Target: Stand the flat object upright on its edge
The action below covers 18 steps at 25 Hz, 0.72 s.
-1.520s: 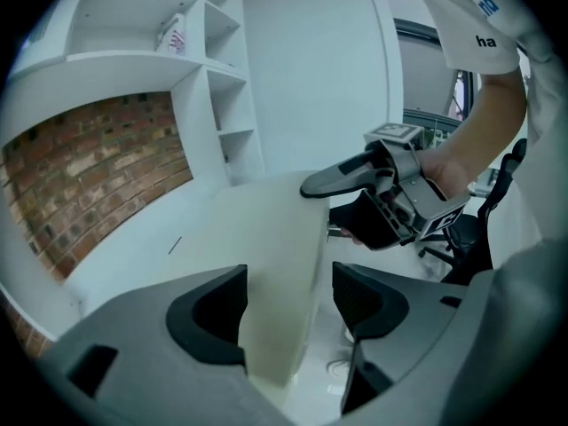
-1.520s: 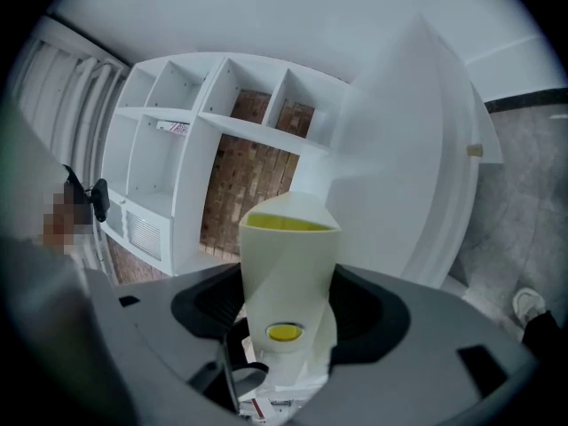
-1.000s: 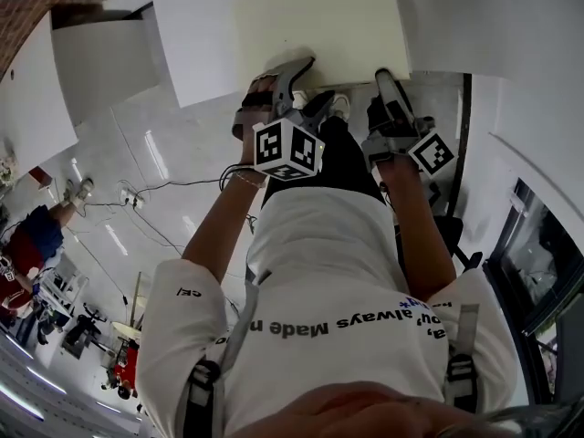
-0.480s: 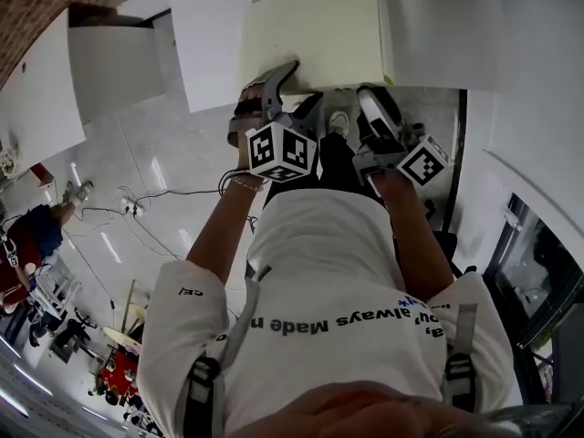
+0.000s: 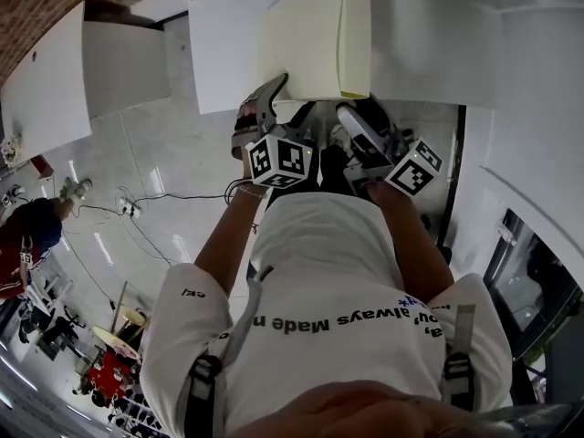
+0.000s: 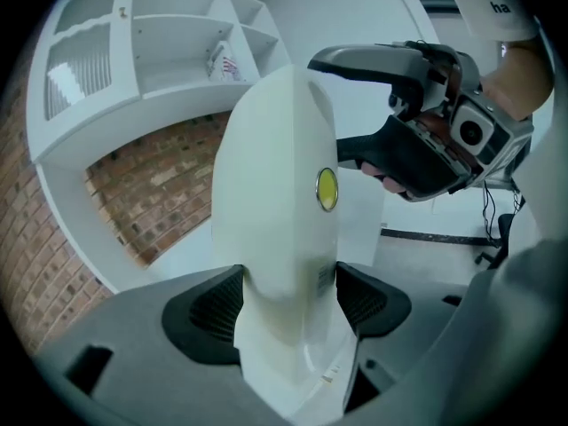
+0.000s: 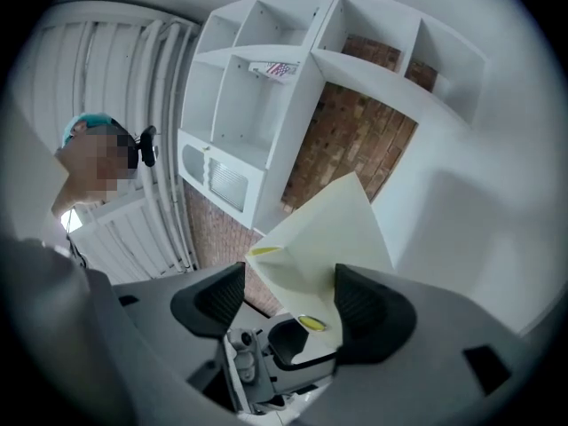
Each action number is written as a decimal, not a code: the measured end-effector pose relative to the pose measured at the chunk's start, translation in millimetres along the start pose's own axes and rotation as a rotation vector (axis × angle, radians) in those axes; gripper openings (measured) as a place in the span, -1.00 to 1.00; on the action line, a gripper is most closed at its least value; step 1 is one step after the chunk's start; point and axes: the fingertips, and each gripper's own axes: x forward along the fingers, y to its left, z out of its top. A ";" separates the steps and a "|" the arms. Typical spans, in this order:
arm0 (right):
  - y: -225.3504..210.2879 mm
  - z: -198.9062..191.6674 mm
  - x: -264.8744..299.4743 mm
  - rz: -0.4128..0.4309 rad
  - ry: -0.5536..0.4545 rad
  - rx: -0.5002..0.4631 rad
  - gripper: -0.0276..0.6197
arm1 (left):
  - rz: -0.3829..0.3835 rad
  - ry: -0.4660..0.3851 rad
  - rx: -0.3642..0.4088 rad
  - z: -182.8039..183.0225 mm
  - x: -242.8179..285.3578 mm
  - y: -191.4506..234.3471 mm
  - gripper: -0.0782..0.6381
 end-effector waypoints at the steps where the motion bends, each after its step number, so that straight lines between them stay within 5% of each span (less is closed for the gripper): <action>1: 4.6 -4.2 4.0 0.011 0.017 -0.010 0.00 | 0.007 -0.001 -0.021 -3.7 -2.0 2.1 0.05; 14: 32.5 -51.3 44.2 0.055 0.243 -0.242 0.00 | 0.057 -0.012 -0.231 -40.4 -11.7 19.3 0.05; 18: 35.9 -60.7 52.0 0.032 0.326 -0.397 0.00 | 0.066 -0.021 -0.260 -41.7 -15.1 22.5 0.05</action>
